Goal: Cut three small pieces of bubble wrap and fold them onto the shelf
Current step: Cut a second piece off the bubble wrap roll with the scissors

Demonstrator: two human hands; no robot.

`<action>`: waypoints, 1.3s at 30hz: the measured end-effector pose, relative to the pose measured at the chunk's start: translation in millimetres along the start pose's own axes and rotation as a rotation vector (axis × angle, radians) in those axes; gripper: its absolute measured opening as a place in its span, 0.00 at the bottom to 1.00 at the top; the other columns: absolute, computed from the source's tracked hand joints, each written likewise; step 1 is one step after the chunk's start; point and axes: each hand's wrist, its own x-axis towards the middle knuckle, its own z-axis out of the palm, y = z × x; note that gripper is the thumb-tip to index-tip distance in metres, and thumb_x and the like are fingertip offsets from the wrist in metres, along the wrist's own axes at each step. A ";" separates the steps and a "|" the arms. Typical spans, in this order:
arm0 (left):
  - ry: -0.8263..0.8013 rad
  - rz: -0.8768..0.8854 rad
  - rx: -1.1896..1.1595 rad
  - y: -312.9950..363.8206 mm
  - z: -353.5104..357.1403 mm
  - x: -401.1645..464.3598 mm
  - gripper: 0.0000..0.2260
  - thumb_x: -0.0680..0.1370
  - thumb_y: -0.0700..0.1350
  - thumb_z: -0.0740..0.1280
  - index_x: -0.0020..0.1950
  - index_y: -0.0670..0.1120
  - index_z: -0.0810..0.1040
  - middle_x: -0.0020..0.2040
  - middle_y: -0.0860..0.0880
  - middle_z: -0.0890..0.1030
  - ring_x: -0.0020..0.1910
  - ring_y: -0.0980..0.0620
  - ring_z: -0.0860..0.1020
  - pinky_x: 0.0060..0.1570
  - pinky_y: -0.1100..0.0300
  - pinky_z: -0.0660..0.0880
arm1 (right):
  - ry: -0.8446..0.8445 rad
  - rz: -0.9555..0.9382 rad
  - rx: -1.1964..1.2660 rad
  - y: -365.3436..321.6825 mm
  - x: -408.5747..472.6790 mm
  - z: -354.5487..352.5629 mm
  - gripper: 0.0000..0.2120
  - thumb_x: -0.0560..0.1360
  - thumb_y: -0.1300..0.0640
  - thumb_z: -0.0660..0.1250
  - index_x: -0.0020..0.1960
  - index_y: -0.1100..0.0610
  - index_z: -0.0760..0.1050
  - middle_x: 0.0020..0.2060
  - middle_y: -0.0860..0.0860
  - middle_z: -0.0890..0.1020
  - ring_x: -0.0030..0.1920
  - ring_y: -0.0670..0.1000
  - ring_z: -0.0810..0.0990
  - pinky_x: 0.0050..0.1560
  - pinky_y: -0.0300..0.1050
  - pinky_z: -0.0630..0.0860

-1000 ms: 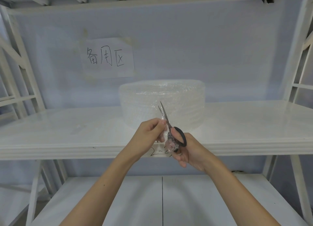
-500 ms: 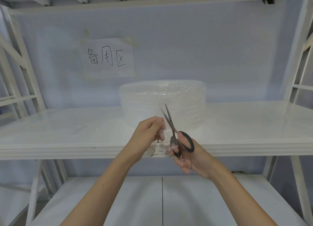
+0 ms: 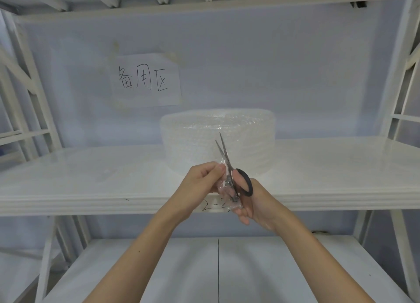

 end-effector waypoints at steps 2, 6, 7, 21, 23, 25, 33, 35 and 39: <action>-0.012 -0.005 -0.002 0.4 -0.9 -0.6 0.16 0.84 0.43 0.59 0.37 0.41 0.74 0.29 0.52 0.76 0.32 0.50 0.76 0.39 0.61 0.75 | 0.006 -0.002 -0.012 -2.1 1.1 1.4 0.31 0.67 0.32 0.64 0.50 0.61 0.74 0.33 0.49 0.73 0.25 0.49 0.68 0.19 0.39 0.66; -0.028 -0.002 0.033 -1.2 -1.8 -0.6 0.18 0.84 0.44 0.59 0.46 0.29 0.76 0.35 0.45 0.79 0.33 0.52 0.76 0.41 0.60 0.76 | 0.070 -0.014 -0.038 -2.8 2.8 5.0 0.28 0.70 0.35 0.63 0.43 0.61 0.77 0.30 0.50 0.74 0.24 0.48 0.67 0.20 0.39 0.66; -0.025 -0.001 0.035 -1.3 -1.8 -1.2 0.18 0.84 0.44 0.59 0.47 0.29 0.76 0.35 0.46 0.79 0.33 0.52 0.76 0.41 0.60 0.76 | 0.081 -0.025 -0.041 -2.2 3.1 5.7 0.26 0.70 0.35 0.64 0.41 0.59 0.78 0.30 0.51 0.74 0.24 0.49 0.67 0.20 0.39 0.66; -0.040 -0.036 0.027 -1.3 -1.6 -6.4 0.17 0.83 0.43 0.60 0.37 0.48 0.82 0.32 0.53 0.76 0.32 0.57 0.72 0.36 0.67 0.72 | 0.039 -0.015 -0.094 -17.1 2.4 1.0 0.24 0.70 0.37 0.61 0.36 0.59 0.66 0.21 0.45 0.72 0.20 0.47 0.66 0.21 0.40 0.63; -0.028 -0.040 0.027 -2.3 -2.0 -6.7 0.15 0.83 0.42 0.60 0.41 0.41 0.81 0.31 0.55 0.74 0.30 0.58 0.71 0.34 0.70 0.71 | 0.058 -0.013 -0.099 -16.5 3.7 1.8 0.24 0.70 0.37 0.61 0.36 0.59 0.67 0.21 0.45 0.72 0.20 0.47 0.66 0.21 0.39 0.63; -0.017 -0.045 0.030 -3.8 -3.3 -6.9 0.14 0.83 0.42 0.60 0.42 0.37 0.78 0.29 0.56 0.73 0.29 0.59 0.71 0.33 0.71 0.70 | 0.072 -0.019 -0.091 -15.2 5.1 2.6 0.24 0.69 0.36 0.63 0.36 0.59 0.67 0.23 0.46 0.73 0.21 0.48 0.66 0.20 0.39 0.64; 0.006 -0.047 0.034 -4.9 -9.0 -8.3 0.16 0.83 0.43 0.61 0.35 0.44 0.72 0.29 0.54 0.71 0.30 0.56 0.71 0.32 0.70 0.70 | 0.103 -0.021 -0.079 -12.6 11.4 1.0 0.25 0.70 0.36 0.68 0.33 0.57 0.69 0.30 0.52 0.73 0.23 0.51 0.64 0.21 0.39 0.64; -0.001 -0.049 0.031 -4.9 -9.1 -8.2 0.16 0.83 0.43 0.61 0.34 0.44 0.73 0.29 0.54 0.71 0.29 0.57 0.70 0.33 0.69 0.70 | 0.092 -0.016 -0.056 -13.5 11.1 1.1 0.25 0.68 0.35 0.68 0.33 0.57 0.69 0.30 0.51 0.74 0.23 0.50 0.66 0.20 0.39 0.64; -0.032 -0.066 0.001 -6.5 -7.4 -10.3 0.17 0.83 0.42 0.61 0.33 0.46 0.76 0.30 0.54 0.72 0.29 0.57 0.70 0.35 0.68 0.71 | 0.087 -0.022 -0.050 -18.3 13.2 1.1 0.27 0.65 0.32 0.69 0.33 0.57 0.70 0.31 0.52 0.74 0.24 0.51 0.67 0.21 0.40 0.65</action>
